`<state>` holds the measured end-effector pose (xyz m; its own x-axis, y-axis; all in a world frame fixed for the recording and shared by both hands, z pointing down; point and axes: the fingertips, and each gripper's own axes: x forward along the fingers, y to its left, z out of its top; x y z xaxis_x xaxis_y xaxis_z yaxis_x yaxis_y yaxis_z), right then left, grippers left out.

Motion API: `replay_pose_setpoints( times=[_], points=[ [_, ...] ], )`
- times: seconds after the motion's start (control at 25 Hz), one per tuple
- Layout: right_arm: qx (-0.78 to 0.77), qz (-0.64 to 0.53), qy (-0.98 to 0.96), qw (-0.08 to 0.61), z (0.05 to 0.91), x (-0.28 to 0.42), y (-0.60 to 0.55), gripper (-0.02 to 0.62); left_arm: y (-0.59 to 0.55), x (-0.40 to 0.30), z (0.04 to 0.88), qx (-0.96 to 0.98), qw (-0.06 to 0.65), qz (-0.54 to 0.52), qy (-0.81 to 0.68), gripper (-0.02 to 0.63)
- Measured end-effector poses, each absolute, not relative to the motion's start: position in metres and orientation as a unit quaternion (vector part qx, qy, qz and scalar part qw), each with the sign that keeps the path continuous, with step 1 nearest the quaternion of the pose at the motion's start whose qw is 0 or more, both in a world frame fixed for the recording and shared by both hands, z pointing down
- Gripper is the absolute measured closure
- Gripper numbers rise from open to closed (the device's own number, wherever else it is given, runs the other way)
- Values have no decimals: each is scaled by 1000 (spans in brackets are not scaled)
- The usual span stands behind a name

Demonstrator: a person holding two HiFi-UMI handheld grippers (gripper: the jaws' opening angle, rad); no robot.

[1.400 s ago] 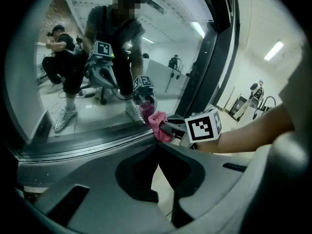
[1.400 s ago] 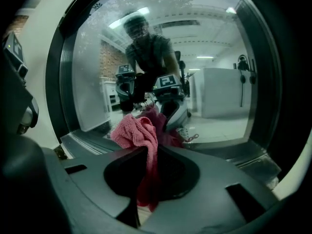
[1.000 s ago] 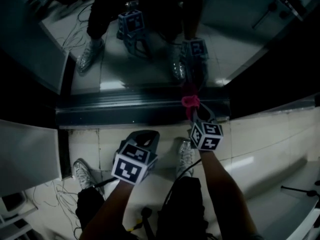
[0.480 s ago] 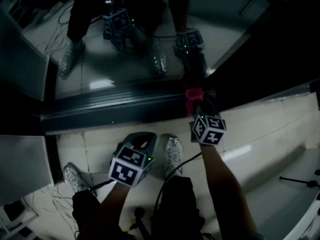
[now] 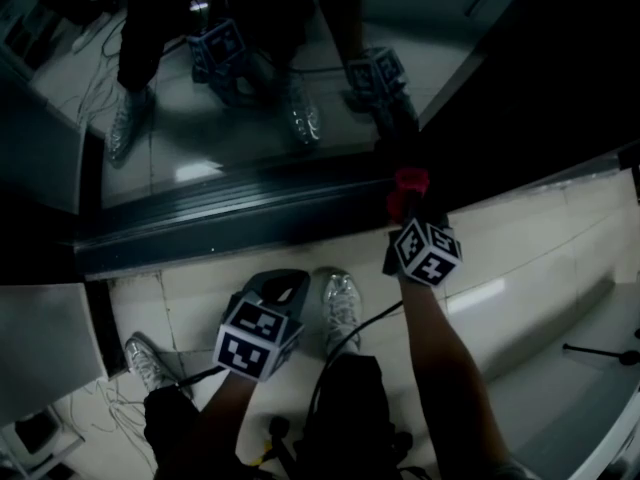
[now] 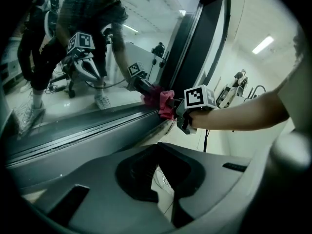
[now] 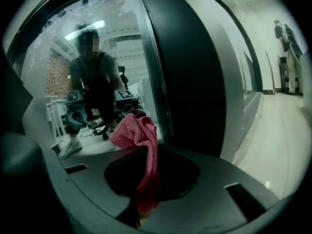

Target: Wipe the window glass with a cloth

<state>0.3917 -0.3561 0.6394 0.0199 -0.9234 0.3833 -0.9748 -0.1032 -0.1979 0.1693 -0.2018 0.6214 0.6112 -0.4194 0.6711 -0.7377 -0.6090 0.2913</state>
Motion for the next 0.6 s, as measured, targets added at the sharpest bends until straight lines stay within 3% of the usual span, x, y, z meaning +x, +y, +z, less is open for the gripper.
replay_pose_setpoints(
  times=[0.6],
  points=[
    [752, 245, -612, -2, 615, 409, -329, 548, -209, 158, 596, 859, 262, 260, -355, 604]
  ],
)
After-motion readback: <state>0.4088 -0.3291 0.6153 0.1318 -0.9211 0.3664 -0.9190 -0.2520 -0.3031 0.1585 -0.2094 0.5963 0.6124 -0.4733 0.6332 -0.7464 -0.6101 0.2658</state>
